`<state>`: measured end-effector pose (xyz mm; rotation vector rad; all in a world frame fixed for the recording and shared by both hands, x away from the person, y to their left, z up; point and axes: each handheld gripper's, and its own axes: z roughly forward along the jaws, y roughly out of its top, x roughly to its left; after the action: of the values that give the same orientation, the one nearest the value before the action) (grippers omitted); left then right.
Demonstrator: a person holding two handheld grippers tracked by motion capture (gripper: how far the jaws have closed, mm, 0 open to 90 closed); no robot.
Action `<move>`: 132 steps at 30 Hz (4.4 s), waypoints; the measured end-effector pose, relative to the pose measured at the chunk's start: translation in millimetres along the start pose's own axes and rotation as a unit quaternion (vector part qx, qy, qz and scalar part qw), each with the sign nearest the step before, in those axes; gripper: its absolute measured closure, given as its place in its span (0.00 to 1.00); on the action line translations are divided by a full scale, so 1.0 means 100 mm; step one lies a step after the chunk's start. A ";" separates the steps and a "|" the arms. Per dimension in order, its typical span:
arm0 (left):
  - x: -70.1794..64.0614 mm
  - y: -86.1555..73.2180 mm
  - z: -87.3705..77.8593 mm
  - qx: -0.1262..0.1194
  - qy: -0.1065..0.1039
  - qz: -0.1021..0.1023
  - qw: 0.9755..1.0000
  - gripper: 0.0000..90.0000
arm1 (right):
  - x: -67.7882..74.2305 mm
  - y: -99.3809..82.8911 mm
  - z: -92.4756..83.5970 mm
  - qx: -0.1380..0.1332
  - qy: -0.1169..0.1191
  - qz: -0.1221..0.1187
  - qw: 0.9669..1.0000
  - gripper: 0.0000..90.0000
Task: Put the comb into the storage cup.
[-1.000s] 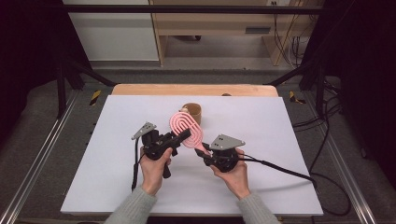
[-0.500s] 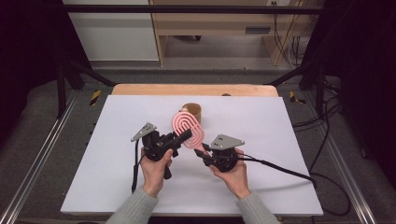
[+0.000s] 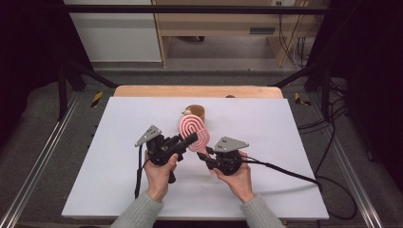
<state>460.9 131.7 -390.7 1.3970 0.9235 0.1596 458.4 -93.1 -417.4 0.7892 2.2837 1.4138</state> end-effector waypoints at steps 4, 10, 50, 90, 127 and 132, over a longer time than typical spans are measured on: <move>-0.01 0.01 0.01 0.001 -0.003 0.006 1.000 0.70 | 0.00 0.00 -0.01 0.000 0.001 0.000 1.000 0.77; -0.03 0.02 0.01 0.001 -0.004 0.010 1.000 0.70 | 0.00 0.00 -0.01 -0.001 0.003 0.001 1.000 0.76; 0.00 0.39 -0.06 -0.001 0.068 0.087 0.994 0.70 | -0.09 0.11 -0.19 -0.017 -0.025 0.001 1.000 0.07; 0.16 0.78 -0.14 -0.010 0.094 0.108 0.990 0.70 | -0.77 -0.54 -0.81 -0.016 -0.026 0.067 0.997 0.00; 0.09 1.07 0.08 -0.022 0.104 0.118 0.987 0.70 | -1.00 -0.84 -1.04 -0.012 -0.042 0.098 0.994 0.00; 0.09 1.08 0.17 -0.022 0.107 0.118 0.987 0.70 | -1.00 -0.84 -1.04 -0.012 -0.042 0.098 0.994 0.00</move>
<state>522.1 148.9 -300.7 1.4649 0.9215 0.5145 456.9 -257.5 -446.2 1.0691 2.1710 1.4570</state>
